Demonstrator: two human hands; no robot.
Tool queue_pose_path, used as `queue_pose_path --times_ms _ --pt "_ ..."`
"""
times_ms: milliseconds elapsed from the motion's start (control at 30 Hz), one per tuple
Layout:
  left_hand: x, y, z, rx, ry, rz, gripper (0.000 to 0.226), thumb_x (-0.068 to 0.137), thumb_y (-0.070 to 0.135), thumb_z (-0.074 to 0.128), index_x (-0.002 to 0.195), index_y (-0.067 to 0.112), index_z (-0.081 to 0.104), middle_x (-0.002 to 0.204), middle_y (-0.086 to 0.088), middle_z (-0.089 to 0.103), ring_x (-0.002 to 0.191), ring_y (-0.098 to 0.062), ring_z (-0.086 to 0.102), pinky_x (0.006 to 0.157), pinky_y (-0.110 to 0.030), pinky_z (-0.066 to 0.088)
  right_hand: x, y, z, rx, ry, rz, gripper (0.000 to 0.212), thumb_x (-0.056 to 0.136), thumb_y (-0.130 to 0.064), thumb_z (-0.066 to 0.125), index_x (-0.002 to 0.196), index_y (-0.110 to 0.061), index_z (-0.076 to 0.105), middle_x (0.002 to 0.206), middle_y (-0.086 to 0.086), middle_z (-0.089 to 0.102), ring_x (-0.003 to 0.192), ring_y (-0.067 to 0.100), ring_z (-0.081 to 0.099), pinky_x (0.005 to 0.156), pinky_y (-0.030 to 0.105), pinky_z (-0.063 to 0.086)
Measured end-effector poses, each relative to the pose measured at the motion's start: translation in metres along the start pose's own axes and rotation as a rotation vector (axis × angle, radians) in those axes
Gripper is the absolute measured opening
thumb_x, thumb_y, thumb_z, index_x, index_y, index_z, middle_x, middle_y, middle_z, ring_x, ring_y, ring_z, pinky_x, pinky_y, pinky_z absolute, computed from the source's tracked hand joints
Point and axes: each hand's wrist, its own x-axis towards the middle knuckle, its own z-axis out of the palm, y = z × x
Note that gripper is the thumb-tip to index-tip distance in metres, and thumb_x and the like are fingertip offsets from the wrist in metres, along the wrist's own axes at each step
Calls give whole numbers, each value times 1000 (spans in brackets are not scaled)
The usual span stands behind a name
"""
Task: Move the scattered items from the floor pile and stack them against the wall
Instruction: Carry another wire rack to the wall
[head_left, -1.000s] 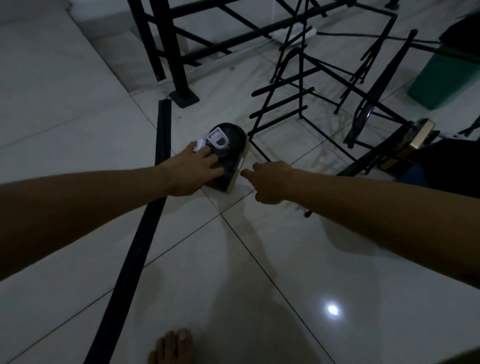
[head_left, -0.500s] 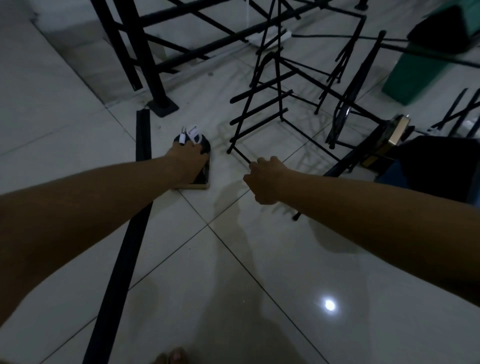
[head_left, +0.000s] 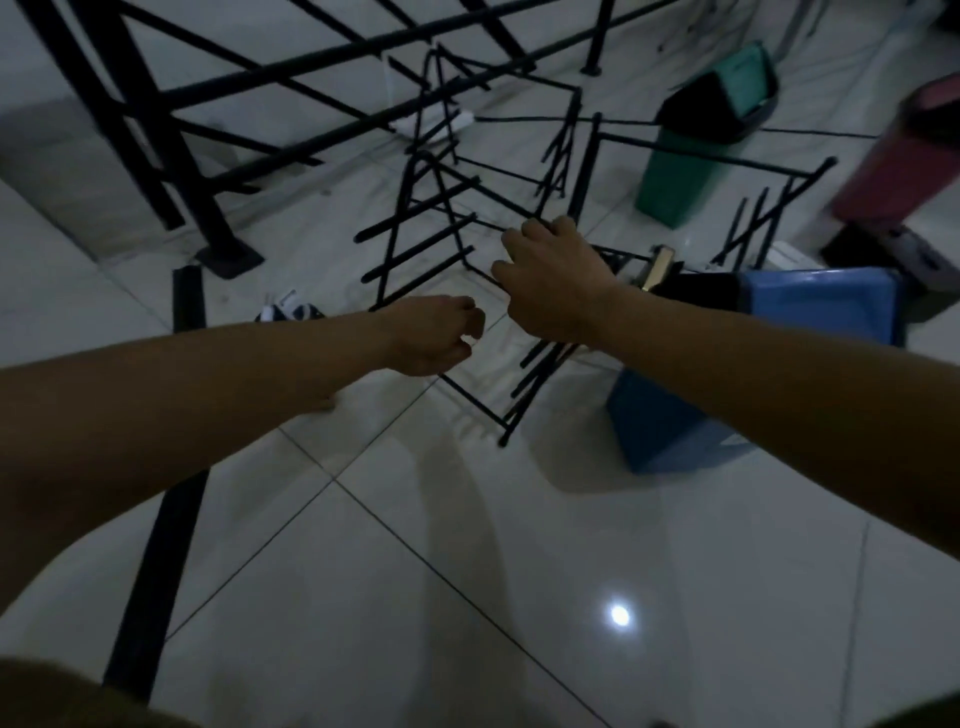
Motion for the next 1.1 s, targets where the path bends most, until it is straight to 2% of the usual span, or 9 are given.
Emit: queue_pose_path --times_ms 100,200,267,367,500,733,800,1000,1100 --pt "18 26 -5 -166 9 31 38 97 35 46 129 14 49 125 -1 52 105 -19 53 85 -25 36 -24 23 6 27 25 115 40 92 -28 49 127 -9 53 143 21 36 124 36 38 95 48 34" --pt "30 50 -3 -230 -23 30 42 95 49 45 122 17 50 96 11 53 88 -15 51 77 -28 39 -41 39 13 44 -38 263 56 90 -37 53 140 -13 40 150 21 23 128 39 34 98 49 35" --pt "33 59 1 -234 -17 31 44 95 52 42 115 13 51 91 5 55 81 -17 51 73 -31 44 -48 44 19 135 -130 329 67 91 -42 54 146 -15 27 153 22 17 128 42 35 98 50 37" --pt "34 58 2 -222 -14 17 41 97 46 45 111 7 53 104 -9 63 81 -23 58 76 -41 51 -53 41 27 221 -261 279 70 92 -44 56 147 -17 23 151 22 16 126 43 39 96 51 41" --pt "25 54 -11 -114 -55 7 30 92 38 50 99 8 52 91 -10 62 77 -26 61 72 -47 54 -46 32 26 185 -288 205 62 94 -39 56 144 -16 29 148 22 18 123 41 40 94 48 43" --pt "-5 23 -21 6 -102 -29 24 88 31 58 78 22 38 70 2 46 60 -15 47 54 -30 40 -18 7 15 256 -236 101 67 94 -38 54 149 -19 22 147 21 21 126 38 39 96 48 42" --pt "-14 13 -24 38 -117 -59 24 88 32 59 81 22 38 70 4 44 60 -12 44 54 -28 35 -12 1 11 287 -201 66 72 92 -36 56 151 -21 18 147 20 22 126 38 40 96 49 44" --pt "-34 -15 -29 76 -138 -162 29 89 33 61 110 16 53 93 -5 59 83 -22 57 71 -37 51 -2 -7 13 360 -112 25 99 90 -29 62 153 -29 -14 144 16 32 108 34 54 76 40 50" --pt "-40 -27 -29 62 -149 -212 25 89 27 61 109 15 53 99 -7 59 86 -23 55 73 -37 49 -3 -10 19 443 -105 89 107 90 -27 64 149 -28 -26 139 16 39 99 34 58 74 43 51"
